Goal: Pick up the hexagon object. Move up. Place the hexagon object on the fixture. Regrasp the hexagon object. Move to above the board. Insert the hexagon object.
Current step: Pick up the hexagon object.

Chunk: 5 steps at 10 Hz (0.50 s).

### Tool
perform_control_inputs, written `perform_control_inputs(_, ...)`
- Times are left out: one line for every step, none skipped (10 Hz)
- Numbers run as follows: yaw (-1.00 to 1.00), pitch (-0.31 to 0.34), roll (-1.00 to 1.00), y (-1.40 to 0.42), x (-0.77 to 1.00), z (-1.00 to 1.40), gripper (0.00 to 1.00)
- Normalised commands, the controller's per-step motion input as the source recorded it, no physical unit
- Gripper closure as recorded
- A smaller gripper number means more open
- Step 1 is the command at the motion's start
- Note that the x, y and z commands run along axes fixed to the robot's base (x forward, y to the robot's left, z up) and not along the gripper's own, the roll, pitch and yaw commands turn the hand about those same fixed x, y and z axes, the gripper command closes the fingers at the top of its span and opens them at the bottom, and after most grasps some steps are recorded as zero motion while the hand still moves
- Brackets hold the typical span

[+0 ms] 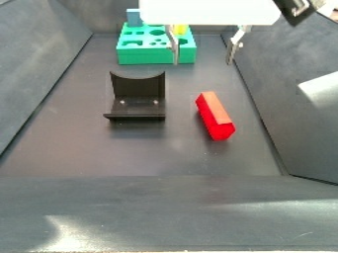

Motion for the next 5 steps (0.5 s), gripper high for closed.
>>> perform_control_inputs(0.29,-0.164,0.06,0.00,-0.05,-0.55,0.00)
perform_control_inputs(0.29,-0.150,0.08,0.00,-0.07,-0.56,0.00)
perform_control_inputs(0.30,-0.117,0.11,0.00,-0.07,-0.55,0.00)
perform_control_inputs(0.29,-0.131,0.08,0.00,-0.09,-0.52,0.00)
perform_control_inputs(0.30,-0.131,0.08,0.00,-0.05,-0.54,0.00)
